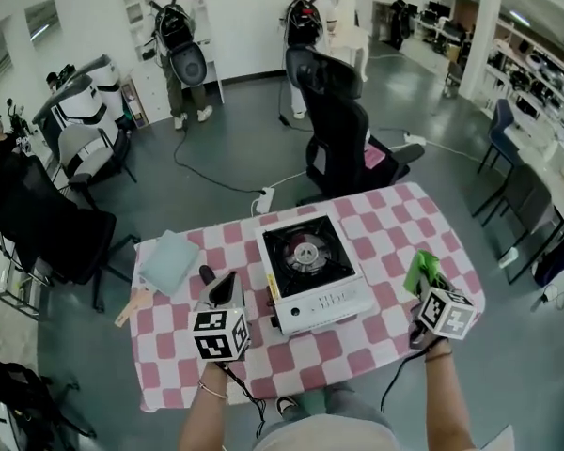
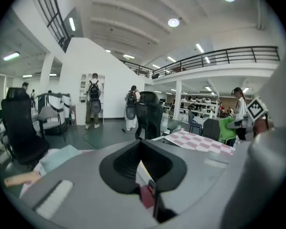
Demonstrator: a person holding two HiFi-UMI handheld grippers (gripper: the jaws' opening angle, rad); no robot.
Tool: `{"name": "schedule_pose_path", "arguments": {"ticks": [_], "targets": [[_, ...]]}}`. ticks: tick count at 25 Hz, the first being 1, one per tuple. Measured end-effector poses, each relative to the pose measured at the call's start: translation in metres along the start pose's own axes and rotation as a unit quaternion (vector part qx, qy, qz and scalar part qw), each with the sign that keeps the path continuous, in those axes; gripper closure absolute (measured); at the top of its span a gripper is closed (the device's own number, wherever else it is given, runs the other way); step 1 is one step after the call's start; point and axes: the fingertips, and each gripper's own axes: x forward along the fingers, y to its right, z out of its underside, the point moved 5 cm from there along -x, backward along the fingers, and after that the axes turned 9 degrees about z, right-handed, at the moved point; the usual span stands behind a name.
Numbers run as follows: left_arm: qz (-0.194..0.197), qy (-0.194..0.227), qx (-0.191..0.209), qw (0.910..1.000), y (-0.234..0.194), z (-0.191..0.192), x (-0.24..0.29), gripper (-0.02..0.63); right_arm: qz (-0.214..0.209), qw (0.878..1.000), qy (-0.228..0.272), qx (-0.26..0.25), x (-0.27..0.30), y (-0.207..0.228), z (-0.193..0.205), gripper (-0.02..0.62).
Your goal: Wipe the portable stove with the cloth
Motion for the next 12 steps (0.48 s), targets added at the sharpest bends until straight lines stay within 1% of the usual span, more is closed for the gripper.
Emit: {"name": "schedule_pose_path", "arguments": {"ticks": [1,2,6,9,12], "targets": [[-0.004,0.016,0.012,0.9998,-0.006,-0.015,0.001,0.606,0.001,1.0,0.019,-0.001,-0.004,-0.002,-0.016,0.512],[-0.006,0.034,0.016,0.9993,-0.012,-0.029,0.001,0.606,0.001,0.999,0.042,-0.001,-0.009,-0.004,-0.031,0.512],[-0.013,0.095,0.005,0.9953,-0.026,-0.071,-0.007,0.606,0.009,0.991,0.136,-0.004,-0.03,-0.015,-0.076,0.512],[-0.015,0.125,-0.012,0.992,-0.029,-0.088,-0.01,0.606,0.026,0.982,0.187,-0.024,-0.042,-0.022,-0.092,0.512],[-0.015,0.144,-0.03,0.989,-0.028,-0.098,-0.007,0.606,0.047,0.973,0.222,-0.036,-0.048,-0.022,-0.097,0.512]]}}
